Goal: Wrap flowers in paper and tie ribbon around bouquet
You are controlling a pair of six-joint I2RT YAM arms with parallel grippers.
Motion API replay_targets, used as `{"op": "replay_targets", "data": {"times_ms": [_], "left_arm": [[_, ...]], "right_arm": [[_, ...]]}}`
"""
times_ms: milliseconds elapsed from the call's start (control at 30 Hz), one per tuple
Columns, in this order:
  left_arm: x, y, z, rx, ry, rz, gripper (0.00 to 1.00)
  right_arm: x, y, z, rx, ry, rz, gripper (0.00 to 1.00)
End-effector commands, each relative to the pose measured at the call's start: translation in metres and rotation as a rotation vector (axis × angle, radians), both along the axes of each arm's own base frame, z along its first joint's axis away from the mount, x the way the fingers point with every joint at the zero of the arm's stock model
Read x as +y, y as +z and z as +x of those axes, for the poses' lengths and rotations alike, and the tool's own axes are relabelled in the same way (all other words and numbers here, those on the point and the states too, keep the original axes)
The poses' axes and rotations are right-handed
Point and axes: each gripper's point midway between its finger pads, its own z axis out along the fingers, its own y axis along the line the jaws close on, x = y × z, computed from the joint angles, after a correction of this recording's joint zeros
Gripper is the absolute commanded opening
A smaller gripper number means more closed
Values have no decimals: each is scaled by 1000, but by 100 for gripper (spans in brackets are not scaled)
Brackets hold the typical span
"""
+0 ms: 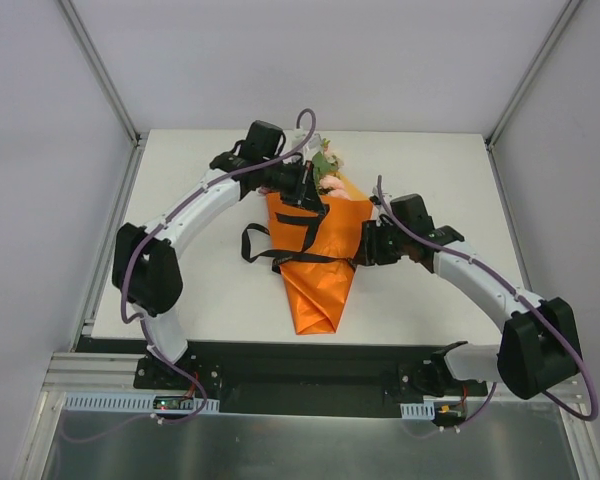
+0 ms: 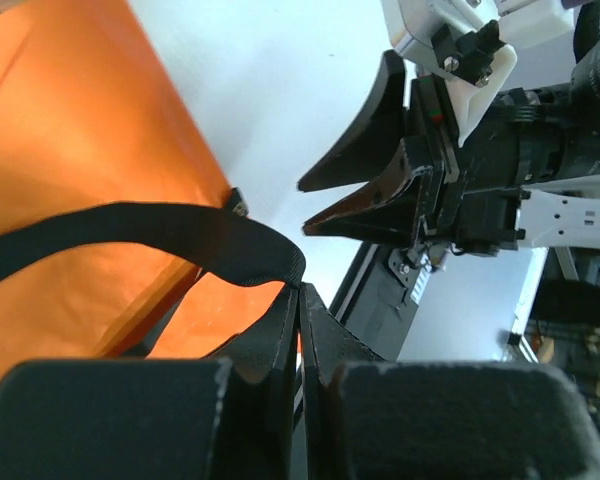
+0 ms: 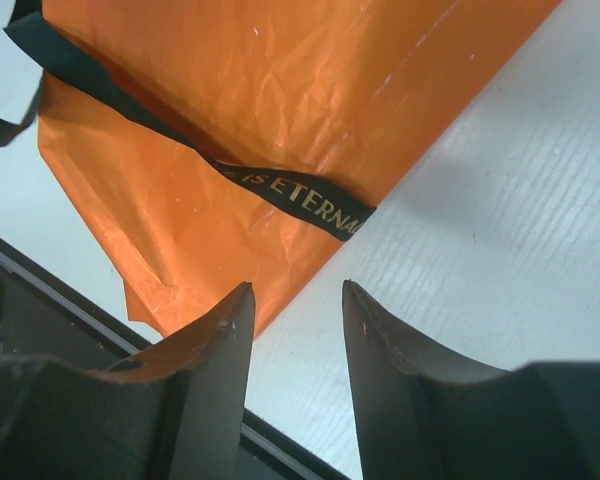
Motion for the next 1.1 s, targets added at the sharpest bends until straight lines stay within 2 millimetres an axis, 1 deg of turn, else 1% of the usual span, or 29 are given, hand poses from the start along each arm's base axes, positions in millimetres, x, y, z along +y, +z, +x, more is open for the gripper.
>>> {"op": "replay_targets", "data": {"times_ms": [0,33,67,133,167,200,233,267,300,333,367,400,433,467,500,533,600,633,667,700,733,767,800,833,900,933,1067], "left_arm": [[-27,12,-16,-5,-187,-79,0],[-30,9,-17,8,-205,-84,0],[-35,1,-19,20,-215,-70,0],[-35,-9,-18,27,-198,-41,0],[-34,-17,-13,36,-172,-16,0],[-34,-19,-13,46,-168,-11,0],[-35,-24,-13,71,-163,-5,0],[-35,-27,-12,83,-156,0,0],[-36,-31,-10,98,-142,10,0],[-35,-34,-8,120,-123,21,0],[-35,-41,-6,141,-109,34,0],[-33,-46,-1,152,-88,45,0],[-34,-52,2,190,-71,51,0],[-34,-56,4,210,-64,53,0],[-34,-57,4,240,-60,44,0],[-34,-63,6,268,-58,45,0],[-33,-68,8,295,-46,48,0],[-34,-73,10,303,-43,55,0],[-35,-75,11,304,-45,55,0],[-36,-77,11,306,-48,56,0],[-37,-82,12,318,-51,59,0],[-38,-83,14,320,-53,57,0],[-39,-85,15,320,-55,57,0],[-40,-91,15,332,-55,63,0],[-41,-95,16,331,-63,65,1],[-42,-100,14,339,-69,71,2],[-47,-108,-3,363,-127,68,3]], "right_arm": [[7,10,12,-100,29,31,43],[8,11,15,-115,34,36,43],[11,9,14,-121,52,36,43],[13,-1,18,-148,97,-14,45],[17,-3,18,-162,124,-47,45],[20,-2,21,-178,136,-70,47],[27,-6,19,-186,179,-100,49],[29,-9,20,-188,187,-122,49],[25,-12,26,-203,162,-179,49],[28,-12,28,-220,171,-201,50],[29,-21,30,-206,175,-224,50],[28,-23,32,-210,166,-247,50],[32,-25,33,-222,178,-265,50],[25,-31,38,-241,157,-333,50],[24,-33,40,-253,150,-360,50],[28,-33,40,-269,157,-364,50],[27,-35,42,-289,143,-384,45],[33,-33,41,-312,148,-385,42],[29,-32,43,-335,129,-418,31],[29,-23,42,-369,126,-420,24],[36,-17,39,-400,137,-411,18],[38,-11,37,-424,135,-406,9],[39,-10,34,-436,133,-396,5],[41,1,32,-460,126,-368,2],[40,4,29,-475,106,-340,1],[39,8,29,-484,86,-324,1],[42,9,31,-476,66,-310,1]]}}
